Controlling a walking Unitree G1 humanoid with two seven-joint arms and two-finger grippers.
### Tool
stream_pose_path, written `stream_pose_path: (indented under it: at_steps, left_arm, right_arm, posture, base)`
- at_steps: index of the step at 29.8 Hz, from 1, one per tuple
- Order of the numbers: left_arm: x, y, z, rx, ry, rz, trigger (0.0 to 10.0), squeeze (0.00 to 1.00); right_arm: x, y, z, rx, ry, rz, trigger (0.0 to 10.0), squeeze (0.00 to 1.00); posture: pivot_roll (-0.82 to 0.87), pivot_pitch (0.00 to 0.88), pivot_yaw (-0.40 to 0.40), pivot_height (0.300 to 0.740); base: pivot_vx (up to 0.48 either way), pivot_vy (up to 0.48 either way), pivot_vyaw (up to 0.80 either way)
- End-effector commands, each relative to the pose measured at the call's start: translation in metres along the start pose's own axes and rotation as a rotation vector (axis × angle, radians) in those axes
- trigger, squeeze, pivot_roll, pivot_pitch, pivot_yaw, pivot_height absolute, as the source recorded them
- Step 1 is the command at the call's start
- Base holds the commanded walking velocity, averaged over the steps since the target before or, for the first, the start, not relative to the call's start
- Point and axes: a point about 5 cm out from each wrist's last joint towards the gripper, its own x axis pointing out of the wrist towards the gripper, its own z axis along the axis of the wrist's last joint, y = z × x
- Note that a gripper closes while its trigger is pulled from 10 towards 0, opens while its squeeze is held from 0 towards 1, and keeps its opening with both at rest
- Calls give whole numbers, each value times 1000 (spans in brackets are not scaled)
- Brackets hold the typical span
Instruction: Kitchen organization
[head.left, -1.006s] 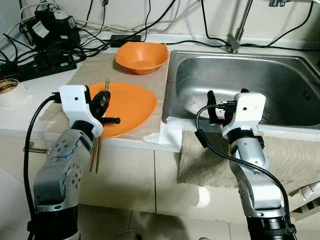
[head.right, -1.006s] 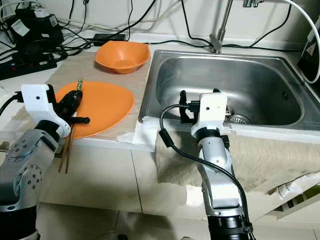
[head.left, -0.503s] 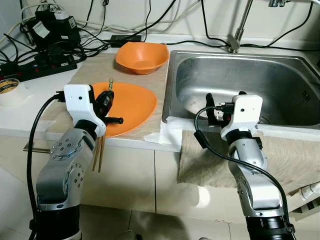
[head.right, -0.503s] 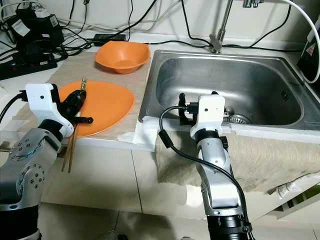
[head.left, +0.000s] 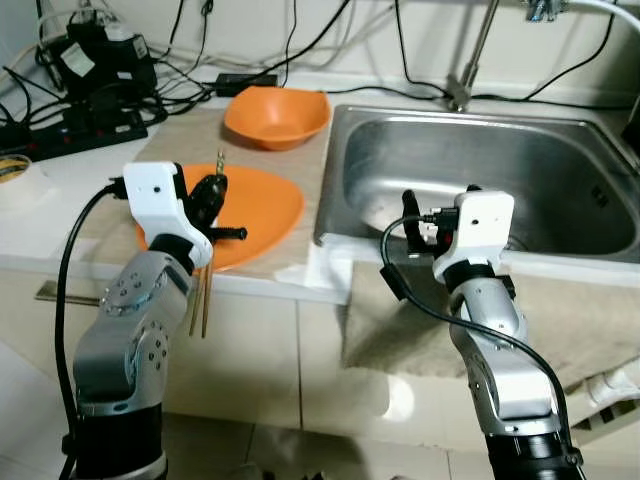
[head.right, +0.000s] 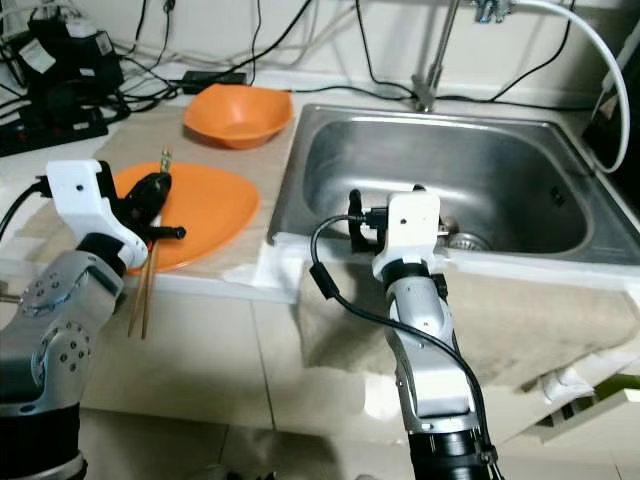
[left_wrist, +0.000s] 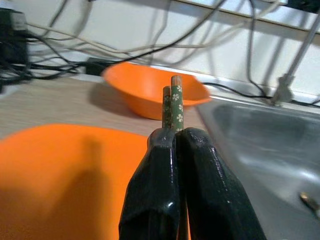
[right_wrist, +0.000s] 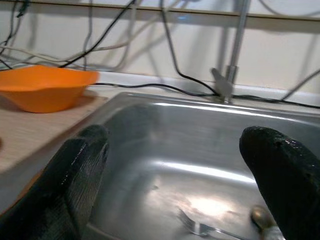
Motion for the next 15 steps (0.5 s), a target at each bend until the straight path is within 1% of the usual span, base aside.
stream_pose_path:
  at_steps: [1,8,15]
  left_arm:
    - [2,-2,0,-12,1,-12,0,0]
    - [3,-4,1,1,2,-14,0,0]
    - [4,-5,3,-9,-10,-13,0,0]
  right_arm:
    - [-1,-2,-4,2,22,-4,10000,0]
    - [-2,-1,-5,0,26,0,10000,0]
    - [-2,-1,-6,-1,31,2,10000,0]
  posture:
    - [-5,0,26,732]
    - [-9,0,27,732]
    - [-11,0,28,732]
  base:
    - [0,0,0]
    - [0,0,0]
    - [0,0,0]
